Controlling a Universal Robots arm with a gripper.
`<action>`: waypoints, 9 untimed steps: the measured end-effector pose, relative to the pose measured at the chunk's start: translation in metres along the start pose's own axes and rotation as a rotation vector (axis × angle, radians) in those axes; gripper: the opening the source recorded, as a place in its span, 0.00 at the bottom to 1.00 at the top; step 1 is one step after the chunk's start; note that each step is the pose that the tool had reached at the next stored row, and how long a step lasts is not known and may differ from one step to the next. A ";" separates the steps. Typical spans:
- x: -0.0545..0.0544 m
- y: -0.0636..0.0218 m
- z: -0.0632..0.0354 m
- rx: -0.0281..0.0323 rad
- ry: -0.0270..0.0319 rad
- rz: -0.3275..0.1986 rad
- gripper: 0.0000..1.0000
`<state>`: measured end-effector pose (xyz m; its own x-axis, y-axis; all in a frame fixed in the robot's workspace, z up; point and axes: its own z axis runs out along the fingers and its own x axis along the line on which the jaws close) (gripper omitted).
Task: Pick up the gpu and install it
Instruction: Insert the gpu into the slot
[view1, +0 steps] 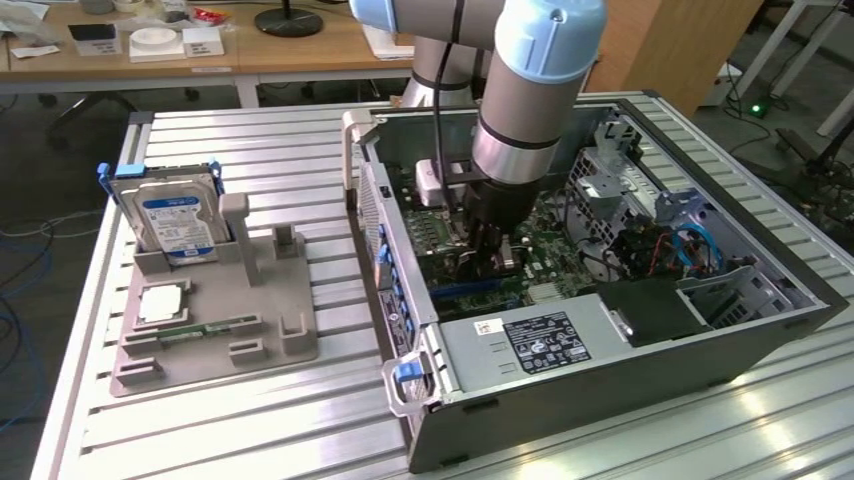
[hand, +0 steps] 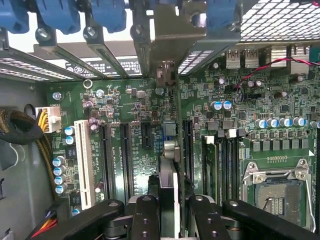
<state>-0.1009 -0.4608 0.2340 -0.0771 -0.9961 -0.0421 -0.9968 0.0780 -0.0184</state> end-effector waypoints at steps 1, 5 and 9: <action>0.000 0.0000 0.0000 -0.0001 0.0000 0.000 0.27; 0.000 0.0000 0.0000 0.0000 -0.0001 0.000 0.27; 0.001 0.0003 0.0000 0.0001 0.0000 0.001 0.27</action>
<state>-0.1013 -0.4614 0.2339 -0.0778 -0.9961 -0.0422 -0.9967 0.0787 -0.0185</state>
